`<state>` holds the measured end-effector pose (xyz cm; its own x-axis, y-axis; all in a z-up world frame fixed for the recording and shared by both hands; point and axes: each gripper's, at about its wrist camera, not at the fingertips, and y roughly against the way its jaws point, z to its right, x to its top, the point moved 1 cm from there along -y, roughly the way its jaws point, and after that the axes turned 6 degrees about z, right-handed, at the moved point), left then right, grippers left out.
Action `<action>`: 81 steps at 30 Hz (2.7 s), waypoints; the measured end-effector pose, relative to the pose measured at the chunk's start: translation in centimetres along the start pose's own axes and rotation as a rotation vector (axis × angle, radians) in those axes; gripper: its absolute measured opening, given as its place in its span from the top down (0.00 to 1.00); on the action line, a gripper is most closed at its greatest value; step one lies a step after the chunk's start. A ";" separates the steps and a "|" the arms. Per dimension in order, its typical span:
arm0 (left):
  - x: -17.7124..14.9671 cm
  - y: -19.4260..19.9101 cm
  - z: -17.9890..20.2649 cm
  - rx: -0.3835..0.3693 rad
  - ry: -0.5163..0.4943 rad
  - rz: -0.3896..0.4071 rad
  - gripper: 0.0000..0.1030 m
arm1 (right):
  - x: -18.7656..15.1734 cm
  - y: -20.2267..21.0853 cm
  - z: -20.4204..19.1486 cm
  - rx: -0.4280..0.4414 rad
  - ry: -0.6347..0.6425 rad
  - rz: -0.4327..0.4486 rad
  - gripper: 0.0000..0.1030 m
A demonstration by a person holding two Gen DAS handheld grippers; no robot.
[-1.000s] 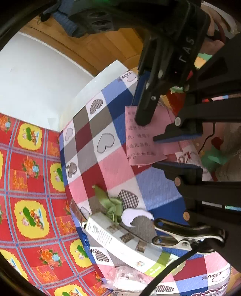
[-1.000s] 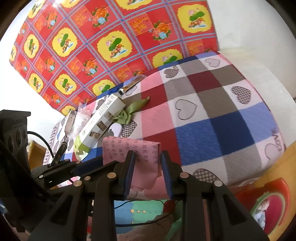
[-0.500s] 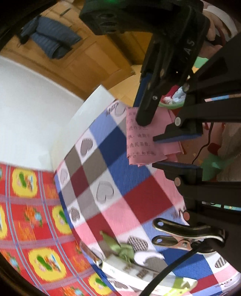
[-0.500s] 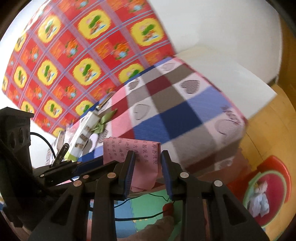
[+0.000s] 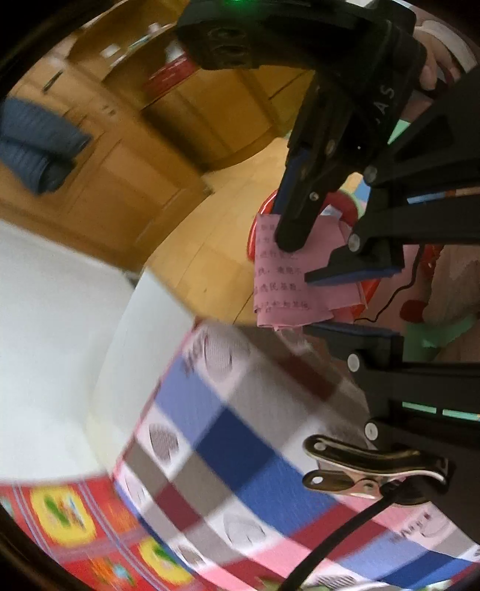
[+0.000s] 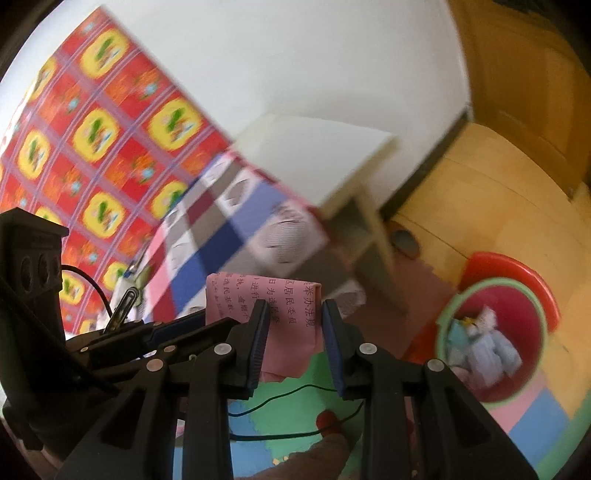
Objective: Collect trash
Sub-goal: 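Lift the pink paper with both grippers and carry it over the bucket, then open both grippers to drop the pink paper into the bucket, then move both open grippers back from the bucket to the quilt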
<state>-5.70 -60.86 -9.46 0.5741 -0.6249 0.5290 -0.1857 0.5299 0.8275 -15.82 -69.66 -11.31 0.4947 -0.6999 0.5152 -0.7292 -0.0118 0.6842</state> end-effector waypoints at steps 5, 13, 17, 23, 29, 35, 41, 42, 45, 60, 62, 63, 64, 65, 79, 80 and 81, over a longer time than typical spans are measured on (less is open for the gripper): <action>0.5 -3.1 4.5 -0.062 -0.086 -0.037 0.82 | -0.2 1.9 4.8 -0.065 -0.079 0.031 0.70; 0.0 -8.5 10.6 -0.152 -0.185 -0.109 0.82 | -1.6 3.8 11.4 -0.168 -0.149 0.053 0.70; -1.0 -11.3 12.6 -0.181 -0.211 -0.146 0.82 | -2.9 3.6 14.7 -0.208 -0.185 0.042 0.70; -2.6 -15.7 15.4 -0.200 -0.247 -0.189 0.82 | -4.5 3.0 19.2 -0.267 -0.220 0.033 0.70; -3.8 -20.4 17.3 -0.211 -0.264 -0.235 0.82 | -5.6 1.9 22.9 -0.321 -0.248 0.022 0.70; -4.5 -23.2 18.0 -0.186 -0.279 -0.280 0.82 | -6.2 1.4 25.3 -0.359 -0.281 0.011 0.70; -4.8 -23.7 18.9 -0.172 -0.286 -0.290 0.78 | -6.1 1.7 25.5 -0.368 -0.263 0.012 0.70; -4.8 -23.7 18.8 -0.170 -0.284 -0.292 0.78 | -6.1 1.8 25.4 -0.367 -0.261 0.012 0.70; -4.7 -23.3 18.6 -0.161 -0.276 -0.293 0.77 | -6.1 2.0 25.0 -0.362 -0.253 0.011 0.70; -2.8 -18.3 15.8 -0.124 -0.209 -0.259 0.72 | -5.6 2.8 20.7 -0.312 -0.171 -0.008 0.70; -2.3 -17.3 15.1 -0.117 -0.192 -0.244 0.72 | -5.3 2.8 19.6 -0.291 -0.150 -0.016 0.70; -2.1 -16.9 14.8 -0.114 -0.187 -0.236 0.72 | -5.1 2.7 19.1 -0.281 -0.141 -0.020 0.70; -1.9 -16.3 14.4 -0.108 -0.179 -0.226 0.72 | -4.9 2.7 18.5 -0.271 -0.129 -0.024 0.70; -1.7 -15.9 14.1 -0.103 -0.171 -0.218 0.72 | -4.7 2.7 17.9 -0.265 -0.122 -0.026 0.70; 0.4 -7.2 5.7 0.017 -0.011 -0.097 0.72 | -2.0 1.3 7.4 -0.113 0.055 -0.030 0.70; 0.3 -6.4 4.8 0.034 0.003 -0.089 0.72 | -1.8 1.1 6.5 -0.100 0.067 -0.031 0.70; 0.2 -5.9 4.3 0.044 0.013 -0.085 0.72 | -1.7 0.9 5.5 -0.087 0.082 -0.032 0.70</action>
<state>-7.95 -66.56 -13.43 0.5993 -0.6590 0.4544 -0.1706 0.4494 0.8769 -19.97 -72.41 -14.42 0.5571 -0.6391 0.5302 -0.6704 0.0306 0.7414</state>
